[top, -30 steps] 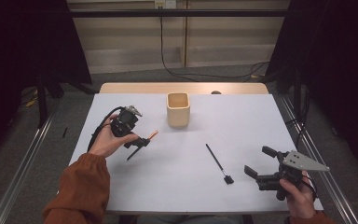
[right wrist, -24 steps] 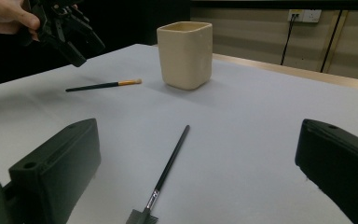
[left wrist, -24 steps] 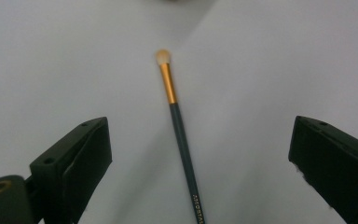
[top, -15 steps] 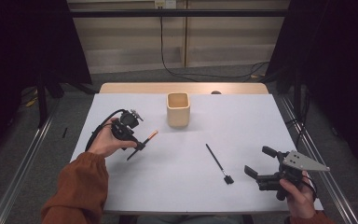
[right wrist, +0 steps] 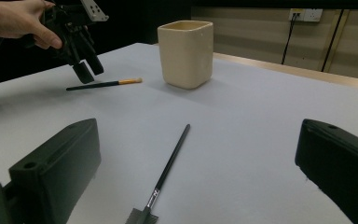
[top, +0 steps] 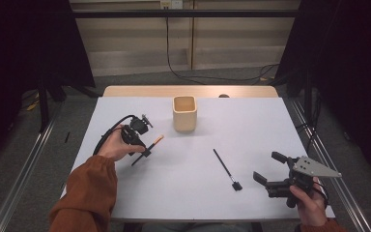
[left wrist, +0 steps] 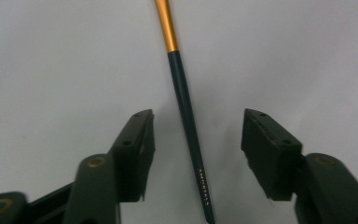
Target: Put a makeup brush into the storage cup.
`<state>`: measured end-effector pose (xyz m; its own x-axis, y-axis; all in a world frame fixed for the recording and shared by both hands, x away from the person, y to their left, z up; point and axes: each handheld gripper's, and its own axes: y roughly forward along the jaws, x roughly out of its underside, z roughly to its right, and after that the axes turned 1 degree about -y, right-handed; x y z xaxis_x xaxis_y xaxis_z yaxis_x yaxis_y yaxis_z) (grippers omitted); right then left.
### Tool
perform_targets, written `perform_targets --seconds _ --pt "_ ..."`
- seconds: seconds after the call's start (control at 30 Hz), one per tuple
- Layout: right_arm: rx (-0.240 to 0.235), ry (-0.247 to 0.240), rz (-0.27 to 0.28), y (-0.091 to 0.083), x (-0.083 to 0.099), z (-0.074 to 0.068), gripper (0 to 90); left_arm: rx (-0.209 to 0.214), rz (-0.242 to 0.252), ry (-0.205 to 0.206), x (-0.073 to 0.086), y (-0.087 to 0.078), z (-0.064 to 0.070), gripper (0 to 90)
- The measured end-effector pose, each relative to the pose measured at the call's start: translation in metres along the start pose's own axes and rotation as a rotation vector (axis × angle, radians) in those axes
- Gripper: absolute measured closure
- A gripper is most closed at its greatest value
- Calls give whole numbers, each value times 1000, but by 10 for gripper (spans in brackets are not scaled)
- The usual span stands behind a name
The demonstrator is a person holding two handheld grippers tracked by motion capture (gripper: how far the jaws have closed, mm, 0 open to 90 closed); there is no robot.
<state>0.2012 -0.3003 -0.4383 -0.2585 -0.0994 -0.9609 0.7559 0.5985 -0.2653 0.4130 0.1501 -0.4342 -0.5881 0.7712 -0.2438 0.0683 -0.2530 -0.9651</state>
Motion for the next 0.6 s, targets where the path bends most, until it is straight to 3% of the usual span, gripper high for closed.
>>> perform_targets --seconds 0.3,0.6 --pt "-3 -1 -2 0 0 0 0 -23 -27 -12 0 3 -2 652" --pt "-7 -4 0 0 0 0 0 -18 -86 -8 -3 12 1 670"
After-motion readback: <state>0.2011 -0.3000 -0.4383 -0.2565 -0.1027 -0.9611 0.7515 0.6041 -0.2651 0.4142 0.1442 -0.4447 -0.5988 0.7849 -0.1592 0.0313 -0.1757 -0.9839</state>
